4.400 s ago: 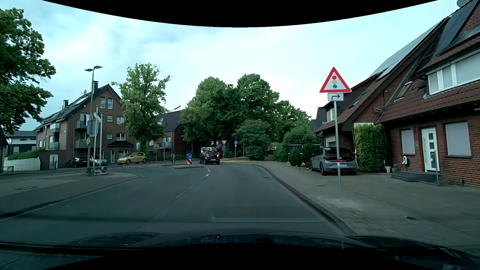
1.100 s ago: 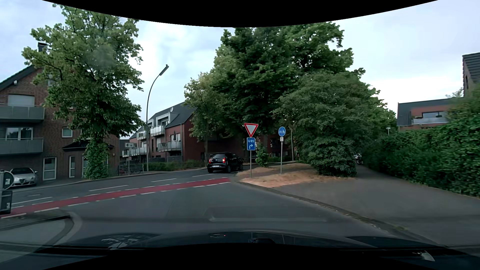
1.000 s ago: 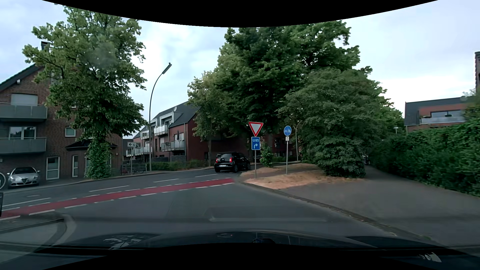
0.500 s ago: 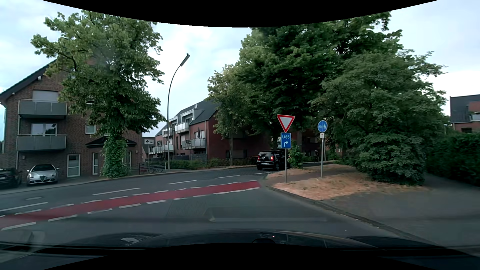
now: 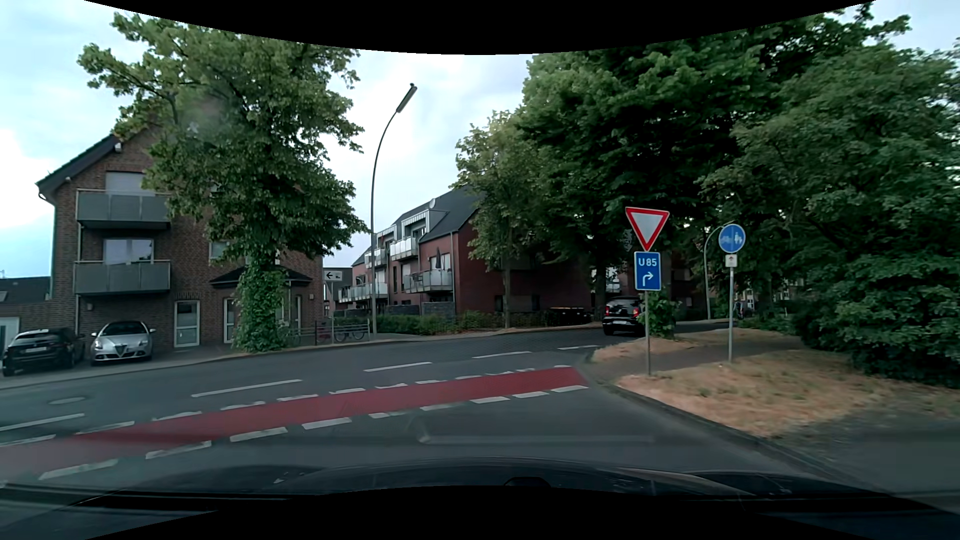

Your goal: Follow the waypoints while adhering to traffic rules and regulations

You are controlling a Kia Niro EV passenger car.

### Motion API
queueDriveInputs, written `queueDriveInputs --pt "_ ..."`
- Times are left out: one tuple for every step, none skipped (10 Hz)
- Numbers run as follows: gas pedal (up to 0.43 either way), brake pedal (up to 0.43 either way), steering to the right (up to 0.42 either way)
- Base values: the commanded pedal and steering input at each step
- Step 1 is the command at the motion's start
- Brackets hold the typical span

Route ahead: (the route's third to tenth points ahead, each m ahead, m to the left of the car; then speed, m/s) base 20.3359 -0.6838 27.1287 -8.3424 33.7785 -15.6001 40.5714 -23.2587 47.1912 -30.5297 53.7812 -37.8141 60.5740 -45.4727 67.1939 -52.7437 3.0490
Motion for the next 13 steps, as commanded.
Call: queueDriveInputs --pt "0.008 0.0 -0.238" --pt "0.008 0.0 -0.229" --pt "0.008 0.0 -0.223" --pt "0.008 0.0 -0.213" --pt "0.008 0.0 -0.202" --pt "0.008 0.0 -0.186" --pt "0.008 0.0 -0.169" --pt "0.0 0.0 -0.152" --pt "0.0 0.0 -0.143" --pt "0.0 0.0 -0.143" --pt "0.0 0.0 -0.138" --pt "0.0 0.0 -0.127" --pt "0.0 0.0 -0.11"
